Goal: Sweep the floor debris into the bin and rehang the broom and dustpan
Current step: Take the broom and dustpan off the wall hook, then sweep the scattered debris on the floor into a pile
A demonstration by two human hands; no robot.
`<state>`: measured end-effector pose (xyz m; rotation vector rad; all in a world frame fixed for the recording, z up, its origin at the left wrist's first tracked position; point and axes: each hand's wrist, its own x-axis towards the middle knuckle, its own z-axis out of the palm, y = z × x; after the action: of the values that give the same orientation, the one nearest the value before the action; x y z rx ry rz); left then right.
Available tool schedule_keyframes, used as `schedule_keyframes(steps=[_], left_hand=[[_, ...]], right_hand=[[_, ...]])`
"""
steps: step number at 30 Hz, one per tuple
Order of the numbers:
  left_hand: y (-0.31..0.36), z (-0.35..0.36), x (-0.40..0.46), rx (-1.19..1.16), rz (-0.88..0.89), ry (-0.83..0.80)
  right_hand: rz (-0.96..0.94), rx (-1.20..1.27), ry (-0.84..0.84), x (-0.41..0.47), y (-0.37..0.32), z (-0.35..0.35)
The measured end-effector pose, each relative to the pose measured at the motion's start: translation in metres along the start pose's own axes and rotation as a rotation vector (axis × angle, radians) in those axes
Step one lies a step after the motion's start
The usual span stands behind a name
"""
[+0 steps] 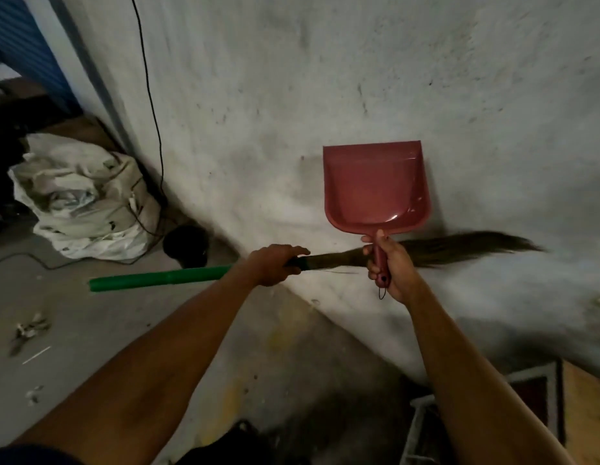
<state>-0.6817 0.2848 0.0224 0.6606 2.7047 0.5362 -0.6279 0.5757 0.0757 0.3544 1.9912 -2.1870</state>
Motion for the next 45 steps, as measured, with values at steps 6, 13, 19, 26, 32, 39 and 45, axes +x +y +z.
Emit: schedule_keyframes(steps=[6, 13, 19, 26, 32, 39, 45], left_hand=[[-0.079, 0.063, -0.035, -0.050, -0.103, -0.052], [-0.170, 0.125, -0.078, -0.061, -0.262, -0.256], [-0.207, 0.148, -0.118, -0.135, -0.374, -0.409], [-0.226, 0.157, -0.149, -0.273, -0.676, -0.446], [-0.223, 0.147, -0.139, -0.375, -0.833, -0.385], [-0.192, 0.155, -0.080, -0.402, -0.962, -0.240], [-0.148, 0.160, 0.006, -0.472, -1.063, -0.104]], right_hand=[[0.155, -0.029, -0.048, 0.033, 0.063, 0.056], [0.345, -0.145, -0.075, 0.068, 0.124, 0.124], [0.423, -0.237, -0.136, 0.096, 0.149, 0.180], [0.413, -0.339, -0.170, 0.146, 0.148, 0.224], [0.441, -0.404, -0.228, 0.211, 0.142, 0.239], [0.473, -0.467, -0.397, 0.306, 0.120, 0.242], [0.439, -0.611, -0.555, 0.389, 0.102, 0.218]])
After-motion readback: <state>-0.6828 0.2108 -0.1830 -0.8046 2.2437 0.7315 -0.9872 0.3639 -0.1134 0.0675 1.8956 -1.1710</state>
